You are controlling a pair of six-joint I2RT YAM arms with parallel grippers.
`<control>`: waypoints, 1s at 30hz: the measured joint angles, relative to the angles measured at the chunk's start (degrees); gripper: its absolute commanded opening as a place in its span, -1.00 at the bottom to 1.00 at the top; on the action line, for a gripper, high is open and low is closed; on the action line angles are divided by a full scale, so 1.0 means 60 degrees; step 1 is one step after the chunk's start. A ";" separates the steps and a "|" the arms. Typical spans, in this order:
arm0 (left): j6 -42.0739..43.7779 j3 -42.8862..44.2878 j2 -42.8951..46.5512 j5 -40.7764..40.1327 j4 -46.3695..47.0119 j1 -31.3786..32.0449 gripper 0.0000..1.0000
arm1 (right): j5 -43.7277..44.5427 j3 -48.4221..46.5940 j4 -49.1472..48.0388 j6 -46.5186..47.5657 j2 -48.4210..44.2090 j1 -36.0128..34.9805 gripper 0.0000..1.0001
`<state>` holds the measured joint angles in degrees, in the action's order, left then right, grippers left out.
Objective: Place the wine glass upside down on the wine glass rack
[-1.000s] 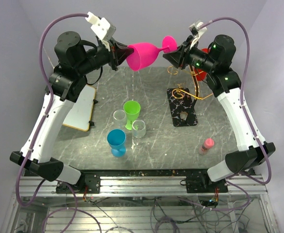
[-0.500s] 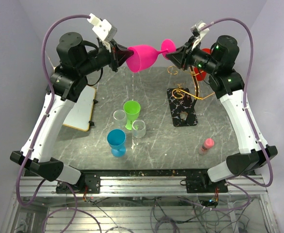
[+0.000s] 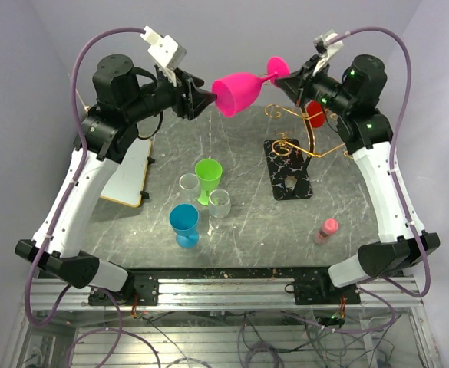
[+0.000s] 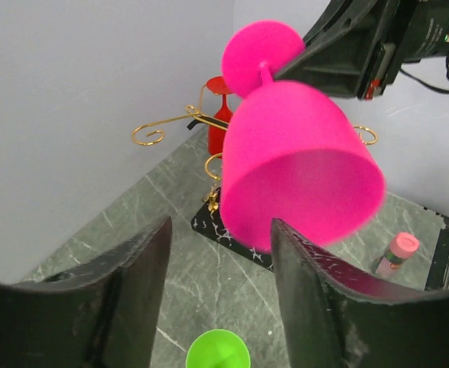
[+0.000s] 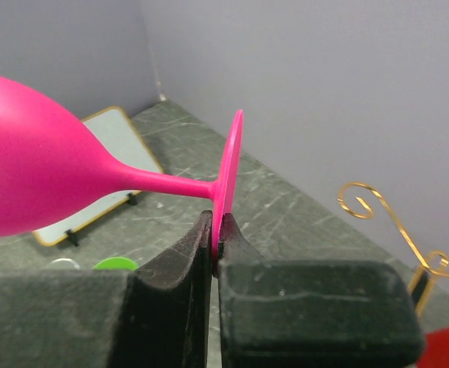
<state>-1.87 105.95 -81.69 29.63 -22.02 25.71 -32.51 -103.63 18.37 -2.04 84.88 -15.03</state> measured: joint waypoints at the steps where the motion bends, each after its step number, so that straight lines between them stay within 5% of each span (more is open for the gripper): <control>1: -0.0018 -0.0029 0.0051 -0.0007 -0.0055 0.0000 0.44 | 0.0084 0.0011 0.0000 0.0040 -0.0033 0.0124 -1.00; 6: 0.0168 -0.0178 0.0499 -0.0058 -0.0353 -0.0004 0.75 | 0.0867 0.0036 0.0160 0.0433 -0.0393 0.0790 -1.00; 13: 0.0998 -0.0674 0.1603 -0.0404 -0.0958 -0.0295 0.93 | 0.2444 -0.0149 0.0404 0.1891 -0.0554 0.0703 -1.00; 30: 0.2794 -0.3315 0.3388 -0.1698 -0.1974 -0.1668 1.00 | 0.5319 -0.0903 0.0328 0.4167 0.1796 -0.0801 -1.00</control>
<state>14.90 86.06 -61.36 19.44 -33.87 15.70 -0.60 -109.06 20.34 22.96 95.66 -19.84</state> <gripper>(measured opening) 0.999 0.021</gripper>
